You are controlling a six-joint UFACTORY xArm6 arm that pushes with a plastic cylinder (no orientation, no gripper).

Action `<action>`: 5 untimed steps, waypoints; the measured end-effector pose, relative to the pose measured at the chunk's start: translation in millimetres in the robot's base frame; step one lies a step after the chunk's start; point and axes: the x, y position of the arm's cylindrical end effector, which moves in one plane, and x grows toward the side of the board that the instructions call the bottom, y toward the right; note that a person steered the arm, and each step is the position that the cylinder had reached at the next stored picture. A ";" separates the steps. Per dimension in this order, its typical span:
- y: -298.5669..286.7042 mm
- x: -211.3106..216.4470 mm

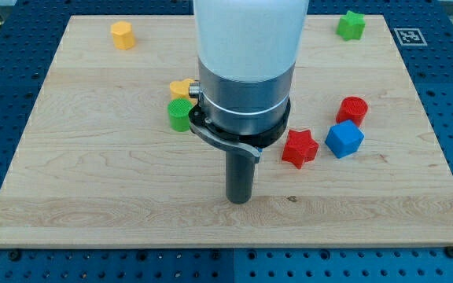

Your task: Move the blue triangle slightly to the top

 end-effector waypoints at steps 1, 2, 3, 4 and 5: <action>0.0 0.5; 0.0 4.6; 0.0 6.9; 0.0 9.8; 6.1 -4.2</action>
